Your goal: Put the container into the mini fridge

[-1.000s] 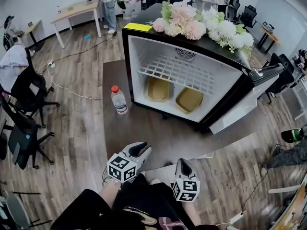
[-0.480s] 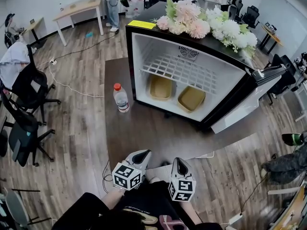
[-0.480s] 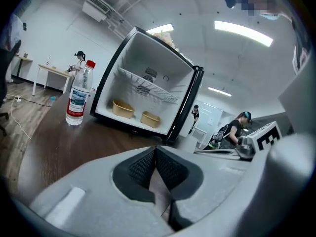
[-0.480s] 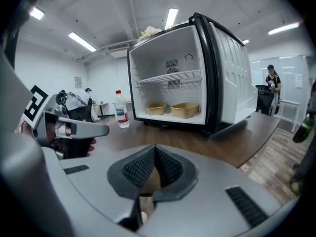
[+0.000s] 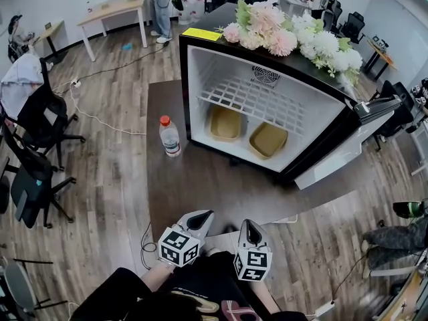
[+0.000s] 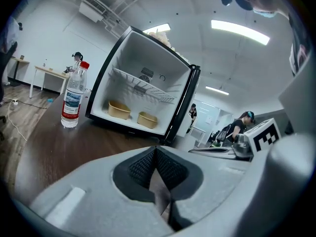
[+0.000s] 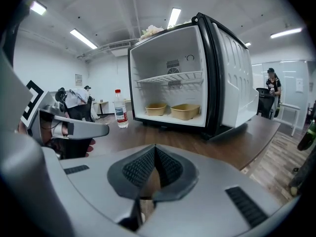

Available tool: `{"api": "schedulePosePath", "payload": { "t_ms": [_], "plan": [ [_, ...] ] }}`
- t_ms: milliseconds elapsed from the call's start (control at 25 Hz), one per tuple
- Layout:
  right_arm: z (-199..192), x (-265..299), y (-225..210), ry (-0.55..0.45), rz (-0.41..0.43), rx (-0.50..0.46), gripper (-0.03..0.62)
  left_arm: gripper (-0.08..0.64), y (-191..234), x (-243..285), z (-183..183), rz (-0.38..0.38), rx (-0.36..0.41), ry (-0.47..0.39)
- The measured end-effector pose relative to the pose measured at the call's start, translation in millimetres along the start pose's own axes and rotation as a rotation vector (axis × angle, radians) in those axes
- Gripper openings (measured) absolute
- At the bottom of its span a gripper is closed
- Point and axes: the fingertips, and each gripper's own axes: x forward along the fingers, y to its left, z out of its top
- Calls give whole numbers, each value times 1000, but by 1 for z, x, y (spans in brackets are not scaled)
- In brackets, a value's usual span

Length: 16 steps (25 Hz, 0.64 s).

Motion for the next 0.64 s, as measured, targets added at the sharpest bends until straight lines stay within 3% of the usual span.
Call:
{"api": "schedulePosePath", "payload": {
  "t_ms": [640],
  "plan": [
    [10,15,11,-26,26,-1,6,9,16,-4,0,8,6,4]
  ]
}}
